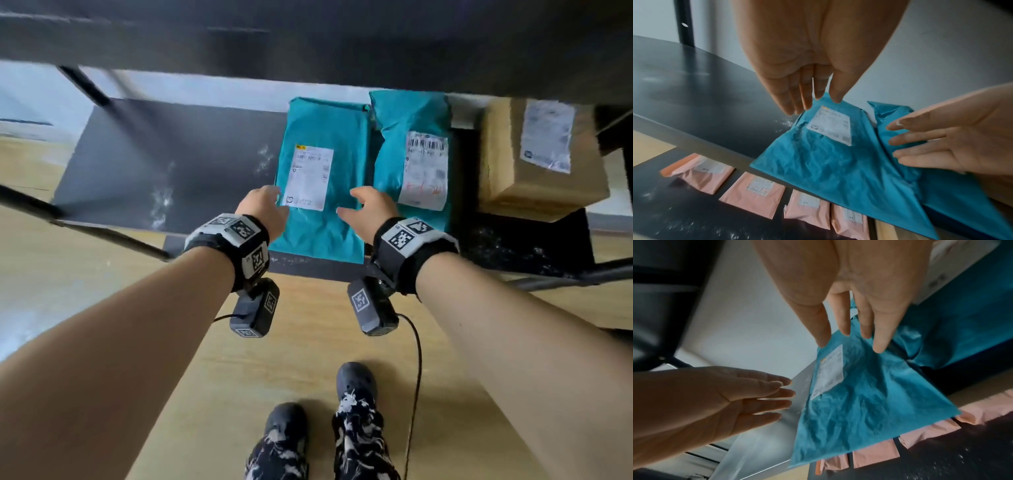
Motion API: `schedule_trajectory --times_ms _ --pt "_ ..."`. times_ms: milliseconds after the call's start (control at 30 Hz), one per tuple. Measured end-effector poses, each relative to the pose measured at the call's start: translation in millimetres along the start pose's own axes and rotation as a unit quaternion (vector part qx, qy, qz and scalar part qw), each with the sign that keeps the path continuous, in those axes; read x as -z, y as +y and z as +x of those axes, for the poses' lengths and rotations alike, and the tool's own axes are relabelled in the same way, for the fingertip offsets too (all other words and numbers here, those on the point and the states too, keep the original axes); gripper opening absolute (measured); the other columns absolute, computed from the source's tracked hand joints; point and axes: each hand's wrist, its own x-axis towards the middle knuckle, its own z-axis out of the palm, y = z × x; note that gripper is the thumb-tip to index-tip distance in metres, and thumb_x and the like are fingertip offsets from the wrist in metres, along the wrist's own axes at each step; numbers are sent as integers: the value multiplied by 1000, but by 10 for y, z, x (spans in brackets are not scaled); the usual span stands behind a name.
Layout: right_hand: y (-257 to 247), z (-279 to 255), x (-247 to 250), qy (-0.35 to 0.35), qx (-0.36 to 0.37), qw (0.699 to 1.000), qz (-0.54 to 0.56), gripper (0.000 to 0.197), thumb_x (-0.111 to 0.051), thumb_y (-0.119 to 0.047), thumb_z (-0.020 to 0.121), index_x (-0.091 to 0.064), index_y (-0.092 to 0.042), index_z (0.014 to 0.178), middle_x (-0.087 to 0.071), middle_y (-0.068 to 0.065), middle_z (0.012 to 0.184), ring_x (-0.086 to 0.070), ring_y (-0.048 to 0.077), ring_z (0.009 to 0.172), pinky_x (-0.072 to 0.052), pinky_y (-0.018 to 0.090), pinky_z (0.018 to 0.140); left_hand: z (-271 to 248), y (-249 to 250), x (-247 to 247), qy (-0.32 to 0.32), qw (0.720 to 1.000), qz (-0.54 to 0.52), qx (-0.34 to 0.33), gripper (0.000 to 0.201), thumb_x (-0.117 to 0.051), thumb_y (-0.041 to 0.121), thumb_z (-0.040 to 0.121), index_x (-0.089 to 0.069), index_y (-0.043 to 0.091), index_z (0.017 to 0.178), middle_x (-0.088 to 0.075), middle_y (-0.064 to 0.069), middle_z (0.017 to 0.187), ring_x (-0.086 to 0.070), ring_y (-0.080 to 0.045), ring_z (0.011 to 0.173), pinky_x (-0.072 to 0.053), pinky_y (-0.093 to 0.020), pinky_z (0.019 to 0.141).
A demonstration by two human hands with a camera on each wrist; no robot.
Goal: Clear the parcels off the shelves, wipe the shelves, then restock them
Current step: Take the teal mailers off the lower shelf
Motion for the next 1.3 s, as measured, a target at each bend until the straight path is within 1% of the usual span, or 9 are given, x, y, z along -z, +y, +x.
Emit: schedule_trajectory --times_ms 100,233,400,500,600,800,1100,1233,1300 --pt "41 336 -177 31 -14 999 -9 60 -61 -29 90 -37 -9 142 -40 12 145 -41 27 131 -35 26 101 390 -81 -141 1 1000 16 -1 30 -53 23 90 -60 6 114 -64 -12 108 -58 -28 84 -41 -30 67" --pt "3 558 -276 75 -39 996 21 64 -65 -28 87 -35 -13 141 -41 14 141 -47 30 123 -39 29 96 651 -124 -223 11 1000 7 -5 38 -59 25 86 -57 8 121 -63 -12 114 -61 -28 97 -44 -29 71" --pt "-73 548 -310 76 -37 996 39 64 -66 -25 85 -36 -14 140 -47 10 138 -48 28 123 -40 28 95 648 -97 -179 -3 999 -47 9 49 -64 21 85 -49 13 130 -62 -6 121 -64 -23 99 -54 -36 86" --pt "-83 457 -282 72 -49 995 49 58 -62 -16 88 -36 -15 140 -46 7 139 -49 24 122 -37 21 81 553 -102 -116 5 998 -66 15 52 -66 20 84 -47 12 132 -62 -6 122 -64 -22 99 -55 -35 83" --pt "-85 301 -230 81 -65 992 77 56 -59 -10 89 -38 -15 140 -46 7 138 -50 23 119 -37 21 80 388 -104 -52 10 998 -56 5 48 -65 21 84 -50 12 128 -63 -6 119 -63 -22 100 -52 -31 80" --pt "-192 -243 -70 92 -75 989 88 57 -59 -8 87 -38 -11 140 -45 7 140 -45 24 126 -37 24 96 -212 -53 168 -7 998 -61 4 28 -62 17 84 -61 7 110 -67 -8 108 -63 -26 97 -52 -35 83" --pt "-259 -1634 255 126 -100 983 87 57 -62 -9 85 -41 -11 138 -47 6 139 -47 23 125 -36 27 100 -1550 158 636 -63 996 -54 -18 29 -59 21 89 -61 7 114 -65 -8 111 -62 -25 97 -53 -37 85" --pt "-145 -2322 425 139 -123 979 86 53 -62 -12 85 -44 -12 134 -51 6 135 -49 25 123 -39 27 96 -2179 360 769 -93 994 -38 -52 25 -55 16 91 -60 3 111 -63 -5 102 -59 -24 88 -48 -28 75" --pt "-64 -2621 513 142 -129 978 80 49 -62 -13 85 -48 -11 132 -52 7 133 -50 26 122 -40 26 93 -2466 475 795 -106 992 -23 -67 24 -54 15 91 -61 1 109 -65 -9 103 -60 -26 89 -47 -29 73"
